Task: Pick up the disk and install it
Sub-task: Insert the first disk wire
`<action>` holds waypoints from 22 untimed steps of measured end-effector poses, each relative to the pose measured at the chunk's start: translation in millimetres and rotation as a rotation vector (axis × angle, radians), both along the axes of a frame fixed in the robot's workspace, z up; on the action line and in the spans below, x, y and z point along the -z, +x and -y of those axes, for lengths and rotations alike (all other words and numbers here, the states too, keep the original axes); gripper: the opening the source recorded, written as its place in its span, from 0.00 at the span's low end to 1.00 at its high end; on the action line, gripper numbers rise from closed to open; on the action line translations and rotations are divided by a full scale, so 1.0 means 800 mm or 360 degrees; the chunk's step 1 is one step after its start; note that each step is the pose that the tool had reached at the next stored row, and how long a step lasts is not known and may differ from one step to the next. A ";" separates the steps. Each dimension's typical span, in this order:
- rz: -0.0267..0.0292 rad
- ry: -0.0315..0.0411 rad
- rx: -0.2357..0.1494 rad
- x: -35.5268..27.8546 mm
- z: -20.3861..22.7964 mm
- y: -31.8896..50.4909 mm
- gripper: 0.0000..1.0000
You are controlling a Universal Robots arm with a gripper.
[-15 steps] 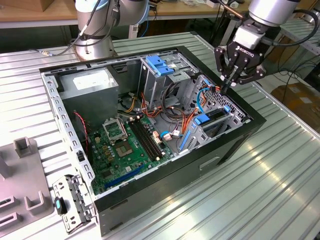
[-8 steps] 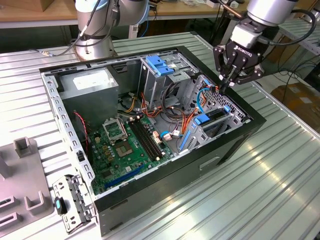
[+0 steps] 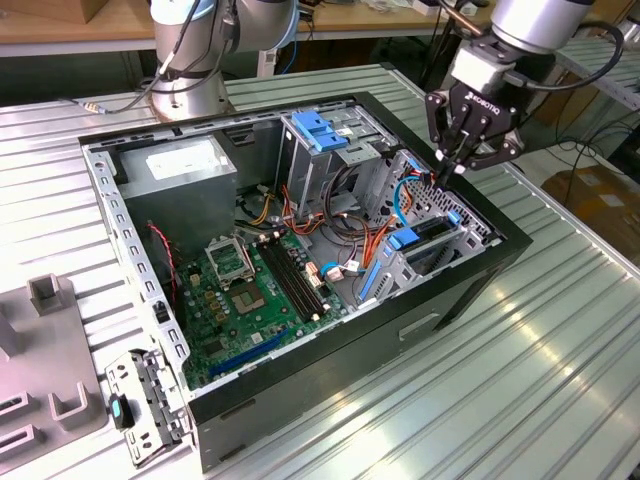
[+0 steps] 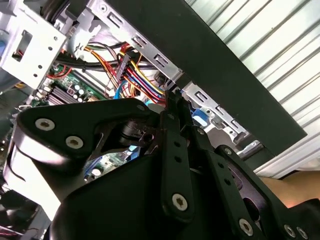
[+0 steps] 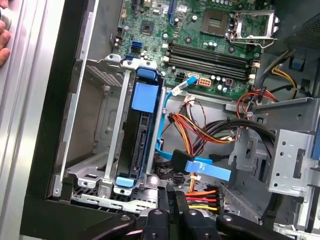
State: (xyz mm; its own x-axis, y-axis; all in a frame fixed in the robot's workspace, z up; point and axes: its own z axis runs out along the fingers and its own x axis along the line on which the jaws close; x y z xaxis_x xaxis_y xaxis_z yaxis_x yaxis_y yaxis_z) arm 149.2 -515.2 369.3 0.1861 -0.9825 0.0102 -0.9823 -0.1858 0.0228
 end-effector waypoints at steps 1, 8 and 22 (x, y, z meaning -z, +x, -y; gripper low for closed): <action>0.00000 0.0000 0.0006 0.0002 0.0001 0.000 0.17; 0.00000 0.0000 0.0117 0.0016 0.0033 0.000 0.17; -0.00001 0.0000 0.0123 0.0030 0.0261 -0.007 0.17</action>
